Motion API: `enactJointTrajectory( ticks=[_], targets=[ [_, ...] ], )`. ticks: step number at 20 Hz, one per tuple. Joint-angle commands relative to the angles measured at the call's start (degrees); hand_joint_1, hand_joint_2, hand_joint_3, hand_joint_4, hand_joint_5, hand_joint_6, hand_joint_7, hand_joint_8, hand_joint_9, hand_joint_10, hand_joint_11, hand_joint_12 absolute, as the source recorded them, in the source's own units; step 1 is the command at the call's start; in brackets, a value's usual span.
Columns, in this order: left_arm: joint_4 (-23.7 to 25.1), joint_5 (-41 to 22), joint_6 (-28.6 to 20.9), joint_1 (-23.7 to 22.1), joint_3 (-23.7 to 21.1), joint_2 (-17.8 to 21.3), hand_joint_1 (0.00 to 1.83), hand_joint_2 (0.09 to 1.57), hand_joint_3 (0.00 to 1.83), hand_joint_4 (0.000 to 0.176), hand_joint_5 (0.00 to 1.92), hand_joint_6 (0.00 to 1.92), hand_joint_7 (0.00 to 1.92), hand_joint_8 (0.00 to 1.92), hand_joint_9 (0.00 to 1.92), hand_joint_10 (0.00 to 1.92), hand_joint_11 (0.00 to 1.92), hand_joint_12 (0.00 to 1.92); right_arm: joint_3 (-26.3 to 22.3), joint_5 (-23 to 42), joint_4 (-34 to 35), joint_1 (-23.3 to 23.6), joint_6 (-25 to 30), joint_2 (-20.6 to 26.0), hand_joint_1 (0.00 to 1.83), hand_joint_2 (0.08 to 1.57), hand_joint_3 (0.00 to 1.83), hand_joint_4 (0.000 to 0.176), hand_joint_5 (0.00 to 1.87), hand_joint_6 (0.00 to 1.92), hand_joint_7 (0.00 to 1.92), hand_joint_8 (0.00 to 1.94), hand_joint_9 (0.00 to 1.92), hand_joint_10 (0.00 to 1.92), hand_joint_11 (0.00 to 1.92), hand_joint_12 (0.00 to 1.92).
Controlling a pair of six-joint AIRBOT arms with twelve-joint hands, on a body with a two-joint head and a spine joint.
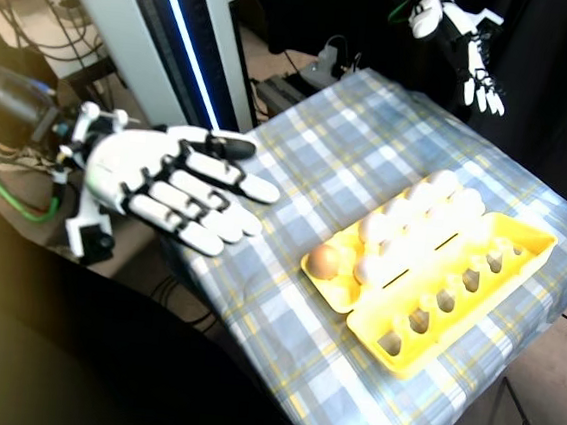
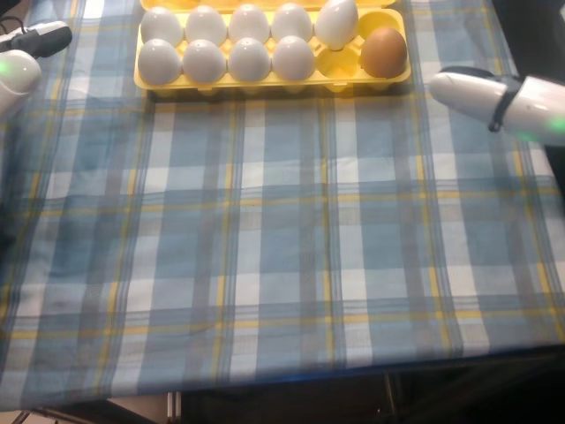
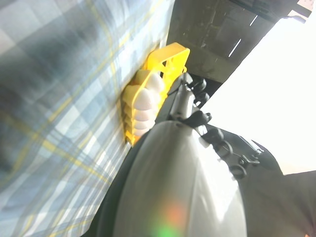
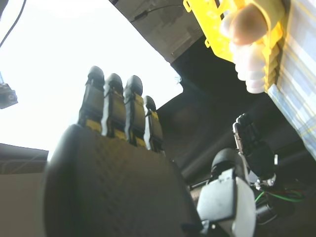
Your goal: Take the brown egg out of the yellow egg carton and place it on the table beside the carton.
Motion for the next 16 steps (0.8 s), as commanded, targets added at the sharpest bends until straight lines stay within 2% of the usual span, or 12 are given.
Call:
enactJointTrajectory(
  ticks=[1, 2, 4, 6, 7, 8, 9, 10, 11, 13, 14, 16],
  targets=[
    [0.1, -6.9, -0.6, -0.5, 0.3, 0.1, 0.00, 1.08, 0.00, 0.040, 0.41, 0.00, 0.26, 0.00, 0.09, 0.00, 0.00, 0.00, 0.7, 4.1, -2.9, 1.4, 0.1, -0.4, 0.09, 0.96, 0.01, 0.020, 0.22, 0.02, 0.30, 0.01, 0.11, 0.00, 0.02, 0.03],
    [0.1, -6.9, -0.6, -0.5, 0.4, 0.1, 0.00, 1.08, 0.00, 0.030, 0.42, 0.01, 0.27, 0.00, 0.10, 0.00, 0.00, 0.00, 1.8, 1.9, -3.4, 2.7, 0.1, -1.1, 0.07, 0.98, 0.00, 0.013, 0.27, 0.01, 0.31, 0.00, 0.10, 0.00, 0.00, 0.02],
    [0.1, -6.7, -0.6, -0.5, 0.4, 0.1, 0.00, 1.08, 0.00, 0.019, 0.44, 0.01, 0.28, 0.01, 0.11, 0.01, 0.00, 0.00, 4.4, -2.0, -3.7, 5.0, 0.1, -2.7, 0.13, 1.01, 0.00, 0.024, 0.34, 0.02, 0.33, 0.01, 0.13, 0.01, 0.01, 0.00],
    [0.1, -6.7, -0.6, -0.5, 0.4, 0.1, 0.00, 1.08, 0.00, 0.013, 0.45, 0.01, 0.29, 0.01, 0.12, 0.01, 0.00, 0.00, 6.0, -4.3, -3.7, 6.2, 0.1, -3.7, 0.15, 1.01, 0.00, 0.027, 0.36, 0.02, 0.36, 0.01, 0.14, 0.01, 0.01, 0.00],
    [0.1, -6.6, -0.6, -0.5, 0.5, 0.1, 0.00, 1.09, 0.00, 0.016, 0.44, 0.01, 0.29, 0.01, 0.12, 0.01, 0.00, 0.00, 6.6, -5.2, -3.7, 6.6, 0.1, -4.1, 0.17, 1.01, 0.00, 0.026, 0.36, 0.02, 0.37, 0.01, 0.15, 0.01, 0.01, 0.00],
    [0.1, -6.6, -0.6, -0.5, 0.5, 0.1, 0.00, 1.09, 0.00, 0.023, 0.44, 0.01, 0.29, 0.01, 0.12, 0.01, 0.00, 0.00, 7.4, -6.4, -3.7, 7.2, 0.1, -4.6, 0.22, 1.02, 0.00, 0.031, 0.38, 0.02, 0.39, 0.02, 0.16, 0.01, 0.01, 0.00],
    [0.1, -6.5, -0.6, -0.5, 0.5, 0.1, 0.00, 1.08, 0.00, 0.023, 0.45, 0.01, 0.29, 0.01, 0.12, 0.01, 0.00, 0.00, 8.5, -7.8, -3.7, 7.9, 0.1, -5.5, 0.26, 1.01, 0.00, 0.047, 0.40, 0.02, 0.40, 0.01, 0.17, 0.01, 0.02, 0.01],
    [0.1, -6.4, -0.6, -0.5, 0.5, 0.1, 0.00, 1.08, 0.00, 0.027, 0.45, 0.01, 0.29, 0.01, 0.12, 0.01, 0.00, 0.00, 9.2, -8.7, -3.7, 8.4, 0.1, -6.0, 0.29, 1.00, 0.00, 0.048, 0.41, 0.02, 0.40, 0.01, 0.18, 0.01, 0.02, 0.01],
    [0.1, -6.4, -0.6, -0.5, 0.5, 0.1, 0.00, 1.08, 0.00, 0.021, 0.45, 0.01, 0.29, 0.01, 0.12, 0.01, 0.00, 0.00, 10.2, -10.0, -3.7, 9.1, 0.1, -6.7, 0.33, 1.00, 0.00, 0.027, 0.43, 0.02, 0.41, 0.01, 0.19, 0.01, 0.03, 0.01],
    [0.1, -6.4, -0.6, -0.5, 0.5, 0.1, 0.00, 1.08, 0.00, 0.014, 0.45, 0.01, 0.29, 0.00, 0.12, 0.01, 0.00, 0.00, 11.9, -11.9, -3.7, 10.0, 0.1, -7.8, 0.39, 0.99, 0.00, 0.010, 0.46, 0.01, 0.42, 0.00, 0.21, 0.01, 0.04, 0.01],
    [0.1, -6.4, -0.6, -0.5, 0.5, 0.0, 0.00, 1.08, 0.00, 0.016, 0.45, 0.01, 0.28, 0.00, 0.12, 0.01, 0.00, 0.00, 12.6, -12.7, -3.7, 10.4, 0.1, -8.3, 0.41, 1.00, 0.00, 0.000, 0.48, 0.01, 0.44, 0.01, 0.24, 0.01, 0.06, 0.02],
    [0.1, -6.3, -0.6, -0.5, 0.7, -0.1, 0.00, 1.08, 0.00, 0.009, 0.47, 0.01, 0.29, 0.00, 0.13, 0.01, 0.00, 0.00, 13.8, -14.2, -3.6, 11.1, 0.1, -9.3, 0.46, 1.00, 0.00, 0.006, 0.52, 0.01, 0.48, 0.02, 0.28, 0.02, 0.06, 0.02]
  ],
)
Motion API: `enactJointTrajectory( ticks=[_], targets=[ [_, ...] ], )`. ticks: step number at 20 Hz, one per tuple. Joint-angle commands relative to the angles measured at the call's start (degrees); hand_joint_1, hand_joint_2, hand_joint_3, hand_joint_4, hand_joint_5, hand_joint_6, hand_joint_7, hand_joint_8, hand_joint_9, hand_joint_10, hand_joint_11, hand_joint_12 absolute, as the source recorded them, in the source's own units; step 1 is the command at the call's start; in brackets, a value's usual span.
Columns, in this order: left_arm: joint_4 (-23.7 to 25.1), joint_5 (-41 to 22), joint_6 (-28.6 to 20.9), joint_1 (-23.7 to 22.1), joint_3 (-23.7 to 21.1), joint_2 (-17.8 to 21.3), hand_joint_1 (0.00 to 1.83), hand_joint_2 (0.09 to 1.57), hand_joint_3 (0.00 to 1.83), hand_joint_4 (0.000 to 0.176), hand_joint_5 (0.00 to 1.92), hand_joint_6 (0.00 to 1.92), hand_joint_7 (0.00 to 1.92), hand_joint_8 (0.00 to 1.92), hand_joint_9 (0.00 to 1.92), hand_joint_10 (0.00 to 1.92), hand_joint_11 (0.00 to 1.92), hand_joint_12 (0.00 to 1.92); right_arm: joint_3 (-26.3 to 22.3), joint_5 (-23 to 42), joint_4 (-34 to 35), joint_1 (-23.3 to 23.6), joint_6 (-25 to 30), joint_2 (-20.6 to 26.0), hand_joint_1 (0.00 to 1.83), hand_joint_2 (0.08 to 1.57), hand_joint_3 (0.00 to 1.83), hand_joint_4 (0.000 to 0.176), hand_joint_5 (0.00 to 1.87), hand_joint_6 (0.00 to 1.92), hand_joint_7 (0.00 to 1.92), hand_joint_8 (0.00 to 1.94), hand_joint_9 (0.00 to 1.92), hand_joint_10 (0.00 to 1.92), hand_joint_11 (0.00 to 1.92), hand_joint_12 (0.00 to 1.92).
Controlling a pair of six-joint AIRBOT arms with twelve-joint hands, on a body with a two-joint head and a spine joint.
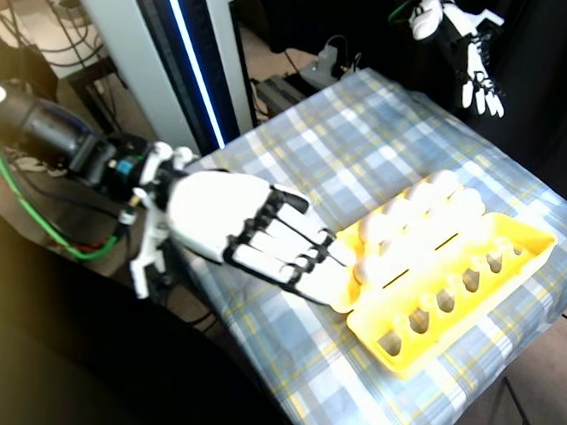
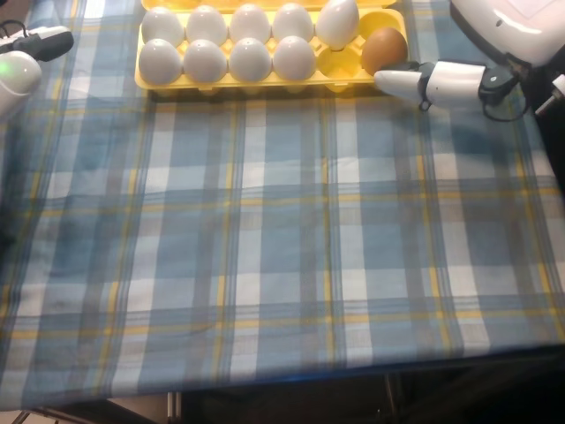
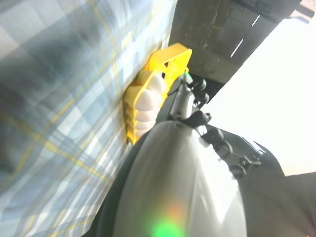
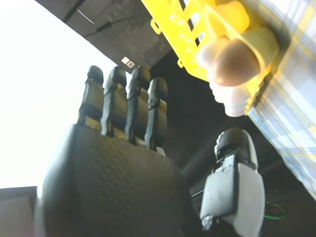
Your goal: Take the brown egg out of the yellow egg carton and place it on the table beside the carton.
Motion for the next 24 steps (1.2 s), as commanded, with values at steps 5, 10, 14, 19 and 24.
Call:
enactJointTrajectory(
  ticks=[5, 10, 14, 19, 24],
  targets=[
    [0.1, -6.8, -0.5, -0.5, 0.4, -0.2, 0.00, 1.09, 0.00, 0.000, 0.47, 0.01, 0.28, 0.00, 0.13, 0.00, 0.00, 0.00, 1.9, 4.6, -1.2, 2.1, 0.1, -1.4, 0.49, 1.00, 0.00, 0.001, 0.55, 0.02, 0.50, 0.01, 0.30, 0.02, 0.11, 0.04],
    [0.1, -6.7, -0.5, -0.5, 0.4, -0.2, 0.00, 1.08, 0.00, 0.003, 0.45, 0.00, 0.29, 0.00, 0.12, 0.00, 0.00, 0.00, 3.2, 3.8, -0.4, 2.1, 1.0, -2.5, 0.53, 1.00, 0.00, 0.006, 0.63, 0.01, 0.55, 0.01, 0.38, 0.01, 0.15, 0.06],
    [0.1, -6.7, -0.5, -0.5, 0.4, -0.2, 0.00, 1.08, 0.00, 0.009, 0.44, 0.00, 0.29, 0.00, 0.12, 0.00, 0.00, 0.00, 4.9, 2.7, 0.2, 2.1, 2.1, -3.9, 0.55, 1.02, 0.00, 0.000, 0.67, 0.01, 0.61, 0.02, 0.39, 0.01, 0.16, 0.07],
    [0.1, -6.6, -0.5, -0.5, 0.4, -0.2, 0.00, 1.08, 0.00, 0.020, 0.43, 0.00, 0.27, 0.00, 0.10, 0.00, 0.00, 0.00, 6.6, 0.9, 0.9, 2.1, 2.1, -5.3, 0.54, 1.04, 0.01, 0.008, 0.68, 0.01, 0.64, 0.01, 0.37, 0.00, 0.14, 0.06],
    [0.1, -6.6, -0.5, -0.5, 0.4, -0.2, 0.00, 1.09, 0.00, 0.014, 0.43, 0.00, 0.27, 0.00, 0.11, 0.00, 0.00, 0.00, 6.7, 0.6, 1.0, 2.1, 2.1, -5.5, 0.58, 1.07, 0.00, 0.000, 0.74, 0.01, 0.72, 0.01, 0.39, 0.00, 0.13, 0.06]
  ],
)
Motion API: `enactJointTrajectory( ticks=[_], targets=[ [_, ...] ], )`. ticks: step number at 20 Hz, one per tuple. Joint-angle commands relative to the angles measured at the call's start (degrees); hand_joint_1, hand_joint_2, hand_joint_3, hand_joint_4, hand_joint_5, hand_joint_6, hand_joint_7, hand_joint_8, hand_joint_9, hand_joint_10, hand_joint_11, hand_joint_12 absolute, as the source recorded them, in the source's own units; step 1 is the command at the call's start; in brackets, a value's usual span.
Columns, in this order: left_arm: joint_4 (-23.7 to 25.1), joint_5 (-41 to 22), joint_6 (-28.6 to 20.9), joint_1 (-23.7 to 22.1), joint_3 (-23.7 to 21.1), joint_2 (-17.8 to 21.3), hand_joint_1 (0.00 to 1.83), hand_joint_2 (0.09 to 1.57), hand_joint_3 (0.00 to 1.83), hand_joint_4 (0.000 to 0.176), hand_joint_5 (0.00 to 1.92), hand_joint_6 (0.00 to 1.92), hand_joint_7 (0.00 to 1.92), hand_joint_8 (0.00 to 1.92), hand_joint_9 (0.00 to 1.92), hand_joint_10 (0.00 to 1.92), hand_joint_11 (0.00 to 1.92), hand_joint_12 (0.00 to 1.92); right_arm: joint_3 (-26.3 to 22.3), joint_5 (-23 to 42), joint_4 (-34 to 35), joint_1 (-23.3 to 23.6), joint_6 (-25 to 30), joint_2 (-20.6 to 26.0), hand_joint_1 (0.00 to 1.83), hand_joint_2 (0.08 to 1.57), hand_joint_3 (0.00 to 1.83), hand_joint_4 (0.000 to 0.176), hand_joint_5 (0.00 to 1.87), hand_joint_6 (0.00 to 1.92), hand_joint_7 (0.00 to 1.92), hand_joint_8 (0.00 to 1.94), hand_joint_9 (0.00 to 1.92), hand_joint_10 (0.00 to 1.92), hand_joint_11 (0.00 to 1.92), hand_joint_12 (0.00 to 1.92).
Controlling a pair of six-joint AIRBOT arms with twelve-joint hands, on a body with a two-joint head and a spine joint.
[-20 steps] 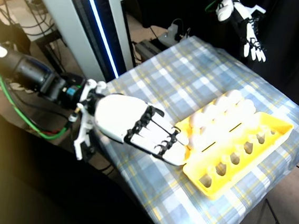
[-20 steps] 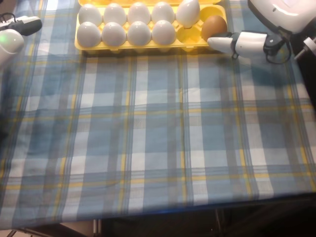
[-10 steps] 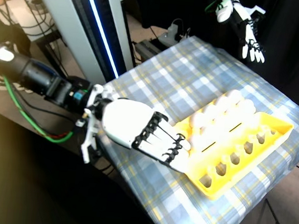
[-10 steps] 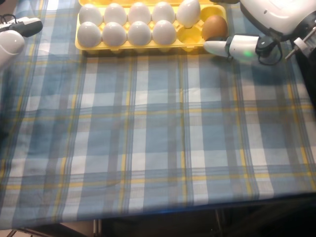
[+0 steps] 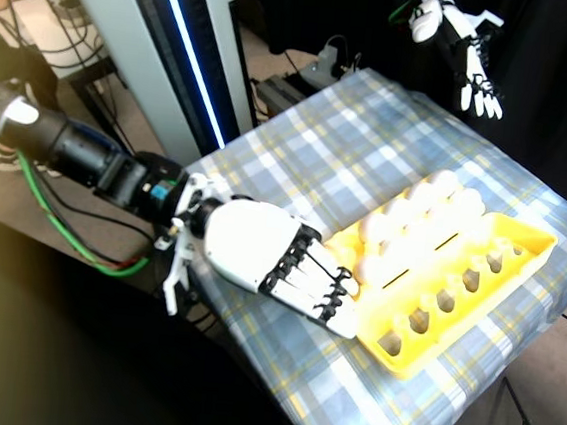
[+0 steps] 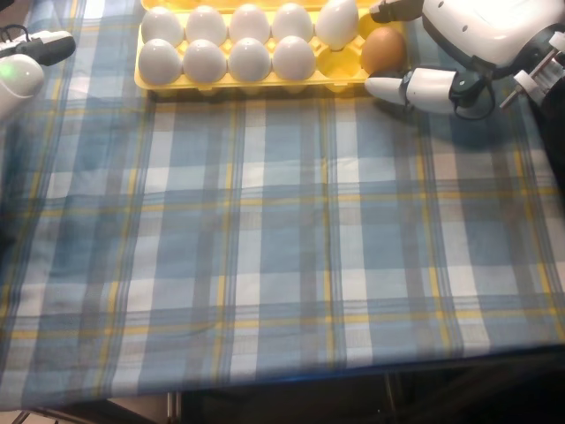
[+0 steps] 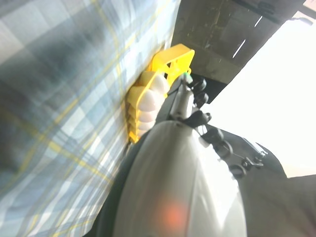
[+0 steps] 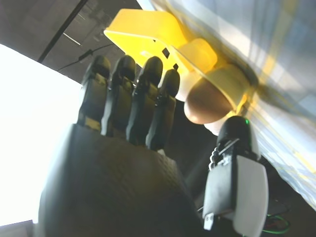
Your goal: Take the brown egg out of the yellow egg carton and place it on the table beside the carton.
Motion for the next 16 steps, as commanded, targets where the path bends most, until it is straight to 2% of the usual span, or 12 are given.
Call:
enactJointTrajectory(
  ticks=[1, 5, 6, 7, 12, 13, 14, 15, 16],
  targets=[
    [0.0, -7.3, -0.5, -0.5, 0.4, -0.2, 0.00, 1.09, 0.00, 0.009, 0.43, 0.00, 0.26, 0.00, 0.10, 0.00, 0.00, 0.00, 0.3, 6.6, -1.1, 0.7, 0.2, -0.1, 0.61, 1.09, 0.01, 0.000, 0.78, 0.01, 0.75, 0.01, 0.42, 0.01, 0.15, 0.07],
    [0.0, -7.2, -0.5, -0.5, 0.4, -0.2, 0.00, 1.09, 0.00, 0.016, 0.43, 0.00, 0.26, 0.00, 0.10, 0.00, 0.00, 0.00, 0.4, 6.6, -0.9, 0.7, 0.2, -0.4, 0.64, 1.12, 0.00, 0.000, 0.83, 0.01, 0.79, 0.01, 0.45, 0.01, 0.19, 0.08],
    [0.0, -7.2, -0.5, -0.5, 0.4, -0.2, 0.00, 1.09, 0.00, 0.005, 0.44, 0.00, 0.27, 0.00, 0.11, 0.00, 0.00, 0.00, 0.4, 6.6, -0.9, 0.8, 0.2, -0.4, 0.66, 1.13, 0.01, 0.000, 0.84, 0.01, 0.81, 0.01, 0.46, 0.01, 0.20, 0.09],
    [0.0, -7.2, -0.5, -0.5, 0.4, -0.2, 0.00, 1.09, 0.00, 0.011, 0.44, 0.00, 0.27, 0.00, 0.11, 0.00, 0.00, 0.00, 0.5, 6.6, -0.8, 0.8, 0.2, -0.4, 0.68, 1.15, 0.00, 0.000, 0.86, 0.01, 0.84, 0.01, 0.49, 0.01, 0.23, 0.11],
    [0.0, -7.2, -0.6, -0.5, 0.4, -0.2, 0.00, 1.08, 0.00, 0.013, 0.44, 0.00, 0.27, 0.00, 0.11, 0.00, 0.00, 0.00, 0.5, 6.6, -0.7, 0.8, 0.2, -0.4, 0.73, 1.17, 0.00, 0.000, 0.93, 0.01, 0.89, 0.01, 0.56, 0.01, 0.27, 0.16],
    [0.0, -7.2, -0.6, -0.5, 0.4, -0.2, 0.00, 1.08, 0.00, 0.029, 0.43, 0.00, 0.27, 0.00, 0.11, 0.00, 0.00, 0.00, 0.4, 6.6, -0.7, 0.8, 0.2, -0.4, 0.94, 1.18, 0.00, 0.167, 0.85, 1.13, 0.93, 0.00, 0.59, 0.00, 0.27, 0.22],
    [0.0, -7.1, -0.6, -0.5, 0.4, -0.2, 0.00, 1.09, 0.00, 0.038, 0.42, 0.00, 0.27, 0.00, 0.11, 0.00, 0.00, 0.00, 0.3, 6.6, -0.8, 0.8, 0.2, -0.3, 0.94, 1.18, 0.00, 0.174, 0.84, 1.18, 0.93, 0.00, 0.60, 0.01, 0.27, 0.22],
    [-0.1, -7.1, -0.6, -0.5, 0.4, -0.2, 0.00, 1.09, 0.00, 0.038, 0.42, 0.00, 0.27, 0.00, 0.11, 0.00, 0.00, 0.00, 0.1, 6.6, -0.8, 0.8, 0.2, -0.2, 0.94, 1.18, 0.00, 0.174, 0.84, 1.18, 0.93, 0.00, 0.60, 0.01, 0.27, 0.22],
    [-0.1, -7.1, -0.6, -0.5, 0.3, -0.2, 0.00, 1.08, 0.00, 0.030, 0.42, 0.00, 0.28, 0.00, 0.11, 0.00, 0.00, 0.00, -0.3, 6.6, -1.1, 0.9, 0.2, 0.1, 0.94, 1.18, 0.00, 0.176, 0.84, 1.19, 0.93, 0.00, 0.59, 0.00, 0.22, 0.21]
  ],
)
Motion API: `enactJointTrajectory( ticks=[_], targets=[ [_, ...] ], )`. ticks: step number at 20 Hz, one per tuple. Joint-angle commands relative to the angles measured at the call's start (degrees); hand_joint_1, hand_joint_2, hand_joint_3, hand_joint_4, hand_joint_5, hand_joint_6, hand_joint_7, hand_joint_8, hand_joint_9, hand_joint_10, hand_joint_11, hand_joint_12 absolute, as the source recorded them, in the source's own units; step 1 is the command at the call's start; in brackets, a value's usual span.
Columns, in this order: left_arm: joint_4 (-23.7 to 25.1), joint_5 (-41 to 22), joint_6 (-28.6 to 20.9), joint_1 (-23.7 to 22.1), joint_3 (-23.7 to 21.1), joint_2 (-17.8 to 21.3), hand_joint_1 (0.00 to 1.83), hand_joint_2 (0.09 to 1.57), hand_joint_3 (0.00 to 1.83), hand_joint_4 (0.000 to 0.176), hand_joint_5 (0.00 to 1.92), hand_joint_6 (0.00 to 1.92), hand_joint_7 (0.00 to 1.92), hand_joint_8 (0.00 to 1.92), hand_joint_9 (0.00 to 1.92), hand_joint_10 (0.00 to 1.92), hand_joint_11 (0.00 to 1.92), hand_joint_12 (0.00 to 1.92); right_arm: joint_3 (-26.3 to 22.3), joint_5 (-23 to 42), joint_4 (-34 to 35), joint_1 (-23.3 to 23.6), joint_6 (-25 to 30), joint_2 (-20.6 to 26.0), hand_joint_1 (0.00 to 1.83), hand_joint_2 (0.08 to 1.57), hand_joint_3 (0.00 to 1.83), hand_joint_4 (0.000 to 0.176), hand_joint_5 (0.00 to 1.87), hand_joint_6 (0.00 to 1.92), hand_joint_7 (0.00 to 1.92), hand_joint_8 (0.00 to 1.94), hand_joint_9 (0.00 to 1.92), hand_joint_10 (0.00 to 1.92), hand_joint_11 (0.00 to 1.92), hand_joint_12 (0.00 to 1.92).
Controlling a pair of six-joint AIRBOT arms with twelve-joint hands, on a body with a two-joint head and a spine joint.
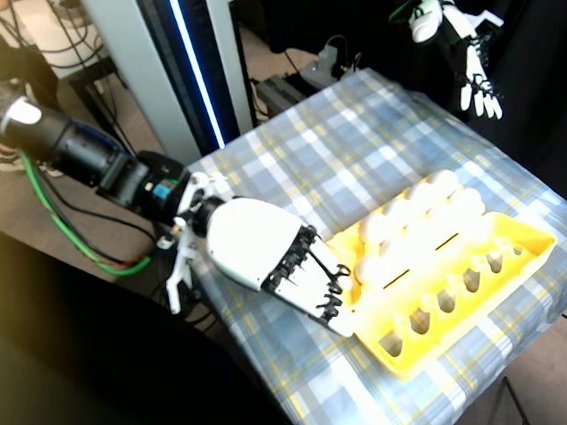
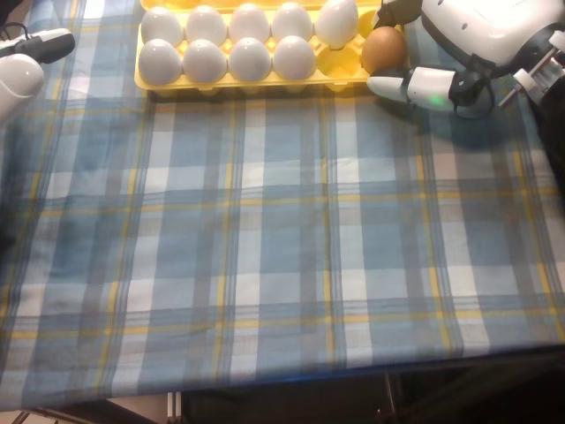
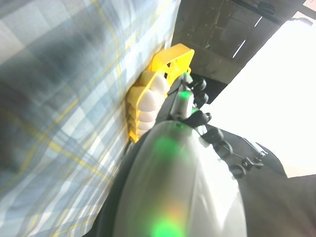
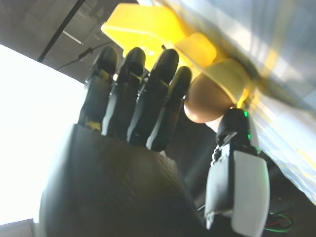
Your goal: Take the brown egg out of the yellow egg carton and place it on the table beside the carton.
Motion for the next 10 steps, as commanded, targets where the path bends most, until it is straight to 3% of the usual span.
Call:
enactJointTrajectory(
  ticks=[1, 2, 4, 6, 7, 8, 9, 10],
  targets=[
    [-0.1, -7.1, -0.6, -0.5, 0.3, -0.2, 0.00, 1.08, 0.00, 0.025, 0.43, 0.00, 0.27, 0.00, 0.11, 0.00, 0.00, 0.00, -0.3, 6.2, -1.6, 1.0, -0.2, 0.2, 0.94, 1.18, 0.00, 0.176, 0.84, 1.19, 0.93, 0.00, 0.59, 0.00, 0.20, 0.20],
    [-0.1, -7.1, -0.6, -0.5, 0.3, -0.2, 0.00, 1.09, 0.00, 0.013, 0.43, 0.00, 0.27, 0.00, 0.11, 0.00, 0.00, 0.00, -0.5, 6.3, -1.9, 1.1, -0.2, 0.2, 0.94, 1.18, 0.00, 0.176, 0.84, 1.19, 0.93, 0.00, 0.61, 0.01, 0.19, 0.20],
    [-0.1, -7.0, -0.6, -0.5, 0.3, -0.2, 0.00, 1.08, 0.00, 0.023, 0.43, 0.00, 0.27, 0.00, 0.11, 0.00, 0.00, 0.00, -1.0, 6.5, -2.4, 1.4, -0.2, 0.3, 0.94, 1.19, 0.00, 0.176, 0.82, 1.21, 0.95, 0.00, 0.67, 0.02, 0.16, 0.19],
    [-0.1, -6.9, -0.6, -0.5, 0.3, -0.2, 0.00, 1.08, 0.00, 0.017, 0.44, 0.01, 0.29, 0.01, 0.12, 0.01, 0.00, 0.00, -1.6, 7.0, -2.8, 1.6, -0.2, 0.6, 0.94, 1.19, 0.00, 0.176, 0.83, 1.21, 0.98, 0.00, 0.71, 0.01, 0.15, 0.18],
    [-0.1, -6.9, -0.6, -0.5, 0.3, -0.2, 0.00, 1.08, 0.00, 0.016, 0.44, 0.01, 0.29, 0.01, 0.12, 0.00, 0.00, 0.00, -2.1, 7.3, -3.1, 1.6, -0.2, 0.9, 0.75, 1.17, 0.00, 0.022, 0.86, 0.48, 0.99, 0.00, 0.74, 0.01, 0.16, 0.17],
    [-0.1, -6.9, -0.6, -0.5, 0.3, -0.2, 0.00, 1.08, 0.00, 0.020, 0.44, 0.01, 0.28, 0.00, 0.12, 0.00, 0.00, 0.00, -2.4, 7.6, -3.3, 1.6, -0.2, 1.2, 0.71, 1.17, 0.00, 0.000, 0.93, 0.17, 0.99, 0.00, 0.76, 0.01, 0.17, 0.16],
    [-0.1, -6.9, -0.6, -0.5, 0.3, -0.2, 0.00, 1.08, 0.00, 0.016, 0.44, 0.00, 0.28, 0.00, 0.12, 0.00, 0.00, 0.00, -2.6, 7.7, -3.4, 1.6, -0.2, 1.4, 0.92, 1.15, 0.00, 0.135, 0.92, 0.89, 1.00, 0.00, 0.75, 0.00, 0.19, 0.14],
    [-0.1, -6.8, -0.7, -0.5, 0.4, -0.2, 0.00, 1.08, 0.00, 0.013, 0.44, 0.00, 0.28, 0.00, 0.12, 0.00, 0.00, 0.00, -3.1, 8.1, -3.7, 1.6, -0.2, 1.9, 0.94, 1.17, 0.00, 0.168, 0.86, 1.13, 0.98, 0.00, 0.71, 0.01, 0.19, 0.13]
  ],
)
